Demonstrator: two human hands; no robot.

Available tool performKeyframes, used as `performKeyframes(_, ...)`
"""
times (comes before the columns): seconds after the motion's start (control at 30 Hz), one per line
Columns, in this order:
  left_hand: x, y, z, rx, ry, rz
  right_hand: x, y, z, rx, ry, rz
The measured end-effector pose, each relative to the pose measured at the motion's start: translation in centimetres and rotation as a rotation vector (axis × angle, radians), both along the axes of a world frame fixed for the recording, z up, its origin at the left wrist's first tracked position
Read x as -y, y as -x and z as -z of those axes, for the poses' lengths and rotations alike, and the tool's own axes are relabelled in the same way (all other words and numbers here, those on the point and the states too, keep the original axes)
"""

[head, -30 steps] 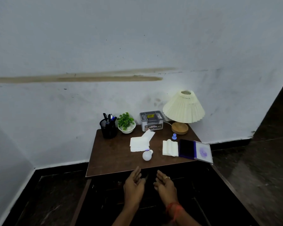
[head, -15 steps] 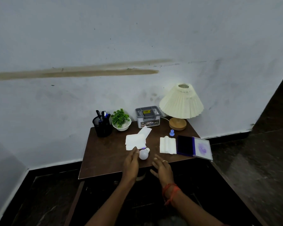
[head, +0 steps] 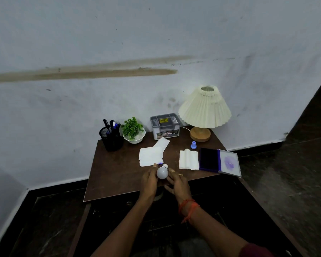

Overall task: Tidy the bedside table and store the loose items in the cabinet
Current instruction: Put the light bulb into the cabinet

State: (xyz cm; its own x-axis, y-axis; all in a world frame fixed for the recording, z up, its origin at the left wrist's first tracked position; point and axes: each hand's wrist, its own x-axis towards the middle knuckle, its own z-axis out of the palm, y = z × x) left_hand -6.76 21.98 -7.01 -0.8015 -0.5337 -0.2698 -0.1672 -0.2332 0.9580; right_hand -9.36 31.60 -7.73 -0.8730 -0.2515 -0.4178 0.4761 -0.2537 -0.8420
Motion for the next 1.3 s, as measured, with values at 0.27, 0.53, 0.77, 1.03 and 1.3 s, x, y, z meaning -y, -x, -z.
performKeyframes(0.27,-2.2,-2.6,-1.8,-0.059,-0.056,0.008,-2.0,-1.8,-0.8,-0.065,-0.024,0.01)
performKeyframes(0.53,-5.0,-5.4,-3.0,-0.043,-0.024,0.027,-5.0,-4.1,-2.2,-0.107,-0.039,0.022)
performKeyframes(0.77,-6.9,-7.2,-1.9,-0.038,-0.104,0.039,-6.7,-6.1,-0.8,-0.124,-0.105,0.093)
performKeyframes(1.03,-8.3,-8.6,1.1,0.059,-0.17,-0.013,-7.8,-7.1,2.4,-0.103,-0.218,0.1)
performKeyframes(1.3,-7.2,-6.1,4.9,0.127,-0.2,-0.022,-6.7,-4.8,5.6,-0.091,-0.291,0.047)
